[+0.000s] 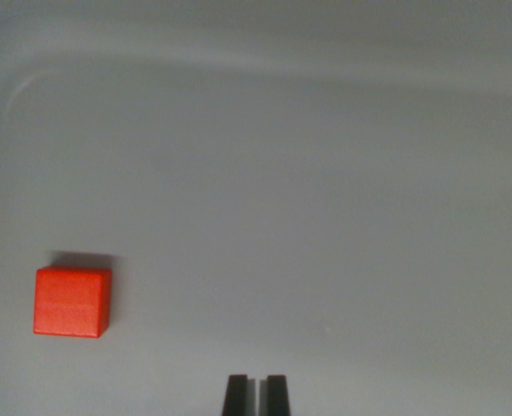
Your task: Reach red block
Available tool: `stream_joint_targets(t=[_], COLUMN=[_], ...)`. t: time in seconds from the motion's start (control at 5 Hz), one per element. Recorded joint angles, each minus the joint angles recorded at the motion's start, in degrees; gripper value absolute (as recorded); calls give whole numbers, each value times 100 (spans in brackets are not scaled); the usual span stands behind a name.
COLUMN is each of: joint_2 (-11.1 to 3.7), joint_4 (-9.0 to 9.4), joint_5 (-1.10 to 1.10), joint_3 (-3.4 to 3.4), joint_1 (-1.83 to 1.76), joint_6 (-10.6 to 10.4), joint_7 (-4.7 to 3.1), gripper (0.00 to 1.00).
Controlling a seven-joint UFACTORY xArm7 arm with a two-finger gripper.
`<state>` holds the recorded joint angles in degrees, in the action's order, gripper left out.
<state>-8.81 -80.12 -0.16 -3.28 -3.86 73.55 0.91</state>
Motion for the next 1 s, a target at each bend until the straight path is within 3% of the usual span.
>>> stream_joint_targets(t=[0.2,0.4,0.6,0.8,1.0], joint_2=[0,-117,-117,-235,-235], joint_4=[0,154,154,309,309], joint_5=[0,4,4,8,8], joint_3=[0,-50,-50,-100,-100], joint_1=[0,-61,-61,-122,-122], joint_6=[0,-268,-268,-538,-538], joint_7=[0,-5,-5,-10,-10], gripper=[0,0,0,0,0])
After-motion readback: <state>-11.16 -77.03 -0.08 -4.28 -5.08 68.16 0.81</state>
